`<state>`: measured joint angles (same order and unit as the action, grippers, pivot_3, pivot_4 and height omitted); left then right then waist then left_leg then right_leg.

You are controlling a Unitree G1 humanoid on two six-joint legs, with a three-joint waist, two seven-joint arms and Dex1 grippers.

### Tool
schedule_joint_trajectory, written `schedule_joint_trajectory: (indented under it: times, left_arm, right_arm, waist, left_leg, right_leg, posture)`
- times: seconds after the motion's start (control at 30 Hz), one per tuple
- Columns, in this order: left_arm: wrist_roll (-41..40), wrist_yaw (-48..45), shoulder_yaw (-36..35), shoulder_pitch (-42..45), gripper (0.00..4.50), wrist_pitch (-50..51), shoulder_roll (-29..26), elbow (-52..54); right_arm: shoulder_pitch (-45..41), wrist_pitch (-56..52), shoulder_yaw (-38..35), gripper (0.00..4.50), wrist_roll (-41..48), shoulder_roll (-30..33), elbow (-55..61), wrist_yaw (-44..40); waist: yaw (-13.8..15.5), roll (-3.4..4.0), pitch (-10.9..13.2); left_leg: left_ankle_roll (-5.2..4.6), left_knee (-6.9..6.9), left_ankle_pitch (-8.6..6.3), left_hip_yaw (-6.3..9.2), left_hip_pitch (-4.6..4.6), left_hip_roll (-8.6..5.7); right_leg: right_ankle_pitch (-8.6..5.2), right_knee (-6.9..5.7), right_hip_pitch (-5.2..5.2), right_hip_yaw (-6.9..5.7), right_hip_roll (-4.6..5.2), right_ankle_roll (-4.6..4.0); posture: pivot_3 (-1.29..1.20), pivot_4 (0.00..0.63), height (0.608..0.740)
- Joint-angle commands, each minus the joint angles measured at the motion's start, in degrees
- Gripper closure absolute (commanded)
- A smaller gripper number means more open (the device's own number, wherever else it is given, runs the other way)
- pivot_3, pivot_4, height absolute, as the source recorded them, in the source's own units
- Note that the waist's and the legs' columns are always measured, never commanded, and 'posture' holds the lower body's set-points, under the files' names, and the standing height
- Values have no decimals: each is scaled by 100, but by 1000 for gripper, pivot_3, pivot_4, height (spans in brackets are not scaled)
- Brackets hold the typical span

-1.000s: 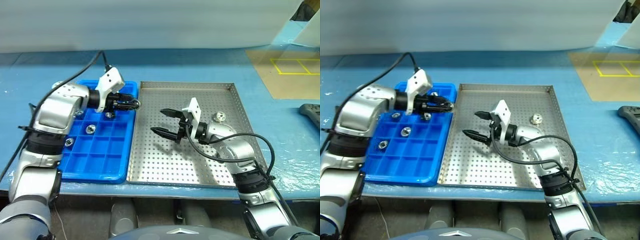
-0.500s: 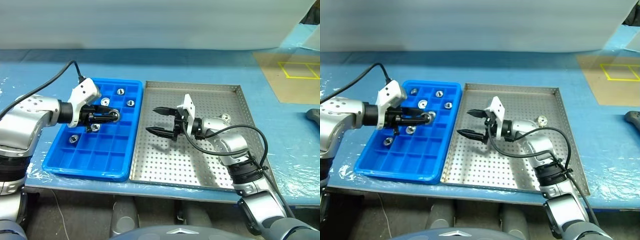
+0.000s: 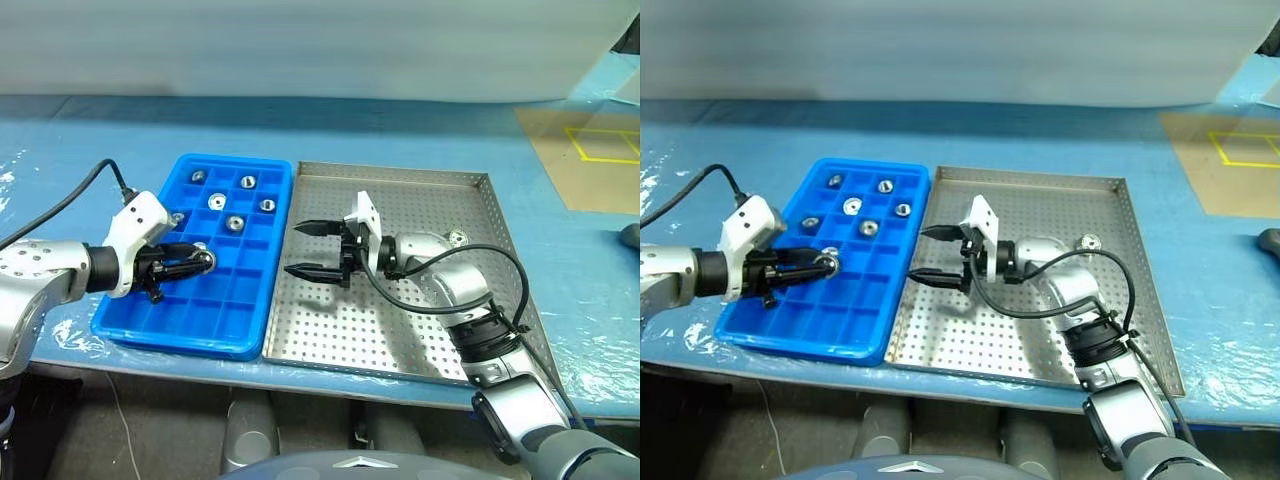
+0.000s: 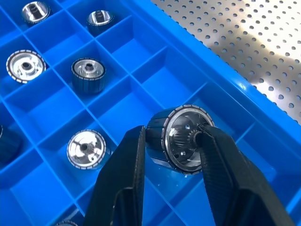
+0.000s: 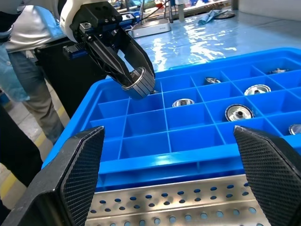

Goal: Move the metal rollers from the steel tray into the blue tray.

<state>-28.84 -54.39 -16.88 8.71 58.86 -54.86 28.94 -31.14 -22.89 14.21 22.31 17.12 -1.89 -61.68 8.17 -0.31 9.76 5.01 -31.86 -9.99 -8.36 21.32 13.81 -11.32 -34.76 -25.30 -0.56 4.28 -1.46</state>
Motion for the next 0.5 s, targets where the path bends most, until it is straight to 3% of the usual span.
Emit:
schedule_joint_trajectory:
  times: [0.03, 0.5]
  left_arm:
    - [-141, 165, -490, -296, 3174, 111, -91, 333]
    - [-732, 651, -1589, -1500, 3174, 668, 34, 1164]
  right_arm:
    - [-149, 107, 18, 0, 6, -11, -27, -148]
    - [-280, 415, 191, 0, -214, -96, -369, -523]
  waist:
    - [30, 0, 0]
    - [121, -1, 0]
  left_leg:
    - [0, 0, 0, 0, 0, 0]
    - [-17, -2, -10, 6, 6, 4]
  right_leg:
    - [0, 0, 0, 0, 0, 0]
    - [-2, 0, 0, -6, 0, -2]
  posture:
    - [367, 150, 740]
    - [437, 150, 740]
